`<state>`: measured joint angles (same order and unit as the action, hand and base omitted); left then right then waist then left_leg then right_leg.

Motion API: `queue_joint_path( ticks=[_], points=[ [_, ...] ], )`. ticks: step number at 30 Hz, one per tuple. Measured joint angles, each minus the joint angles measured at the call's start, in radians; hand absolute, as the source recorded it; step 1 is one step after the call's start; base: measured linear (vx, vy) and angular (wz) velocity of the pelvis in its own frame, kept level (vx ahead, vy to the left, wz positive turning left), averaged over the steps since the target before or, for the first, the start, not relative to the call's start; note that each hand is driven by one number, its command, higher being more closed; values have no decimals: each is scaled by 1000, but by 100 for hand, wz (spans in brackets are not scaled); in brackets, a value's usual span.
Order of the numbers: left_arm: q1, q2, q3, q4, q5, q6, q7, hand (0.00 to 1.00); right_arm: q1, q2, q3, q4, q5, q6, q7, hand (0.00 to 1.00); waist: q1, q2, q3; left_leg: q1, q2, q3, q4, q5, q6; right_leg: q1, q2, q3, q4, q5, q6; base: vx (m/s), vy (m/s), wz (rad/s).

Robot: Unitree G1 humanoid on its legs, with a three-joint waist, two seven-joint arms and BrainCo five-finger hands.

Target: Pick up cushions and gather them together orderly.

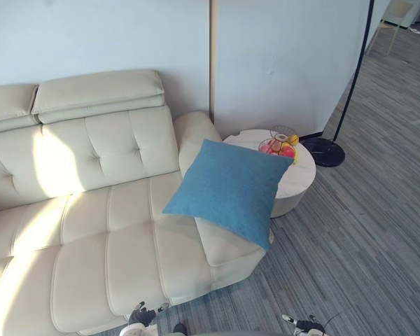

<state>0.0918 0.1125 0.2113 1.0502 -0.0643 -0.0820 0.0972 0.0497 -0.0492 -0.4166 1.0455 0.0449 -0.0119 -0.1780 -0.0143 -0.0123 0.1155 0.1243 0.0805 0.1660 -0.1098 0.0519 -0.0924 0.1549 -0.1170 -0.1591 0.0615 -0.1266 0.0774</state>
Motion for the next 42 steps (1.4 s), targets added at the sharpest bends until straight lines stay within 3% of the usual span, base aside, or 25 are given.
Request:
queue_joint_path(
  ticks=[6, 12, 17, 20, 25, 30, 42],
  points=[
    [-2, 101, 46, -122, -42, -3, 18, 0, -19, -76, 29, -242, 16, -14, -23, 0, -1, -3, 18, -10, -1, 15, 0, -7, 9, -15, -1, 10, -16, -4, 10, -20, 9, -5],
    [-50, 187, 44, -234, -87, -21, 36, 0, -112, -123, 41, -288, 43, -28, -37, 0, 0, -2, 20, -21, -7, 14, 6, -6, 6, -16, -2, 6, -33, 14, 3, 111, -8, 0],
    [-171, 254, 22, -307, -116, -42, 49, 0, -241, -180, 95, -294, 86, -29, -39, 0, 3, 20, 57, -61, -6, 11, 7, -5, 7, -55, -2, 4, -19, 14, 2, 98, -16, 2],
    [-268, 296, 16, -313, -157, -49, 62, 0, -349, -197, 121, -294, 124, -39, -49, 0, 10, 35, 106, -117, 6, 17, 22, -4, 7, -134, 1, 15, 27, 14, 2, 5, -8, -12],
    [-464, 377, 15, -315, -218, -64, 88, 0, -534, -200, 156, -294, 212, -50, -78, 0, 25, 25, 204, -270, 19, 37, 130, -7, 10, -312, -5, 66, 149, 14, 2, -47, -7, -18],
    [-613, 461, -17, -313, -247, -67, 101, 0, -641, -208, 169, -294, 294, -64, -111, 0, 30, 19, 243, -361, 35, 51, 224, -22, 26, -420, -6, 97, 247, 12, -1, -23, -16, -14],
    [-921, 451, -172, -300, -251, -66, 95, 0, -750, -177, 246, -429, 442, -98, -118, 0, 28, 20, 290, -527, 75, 87, 340, -39, 17, -605, 7, 114, 356, 9, -3, -79, -21, -10]
  ],
)
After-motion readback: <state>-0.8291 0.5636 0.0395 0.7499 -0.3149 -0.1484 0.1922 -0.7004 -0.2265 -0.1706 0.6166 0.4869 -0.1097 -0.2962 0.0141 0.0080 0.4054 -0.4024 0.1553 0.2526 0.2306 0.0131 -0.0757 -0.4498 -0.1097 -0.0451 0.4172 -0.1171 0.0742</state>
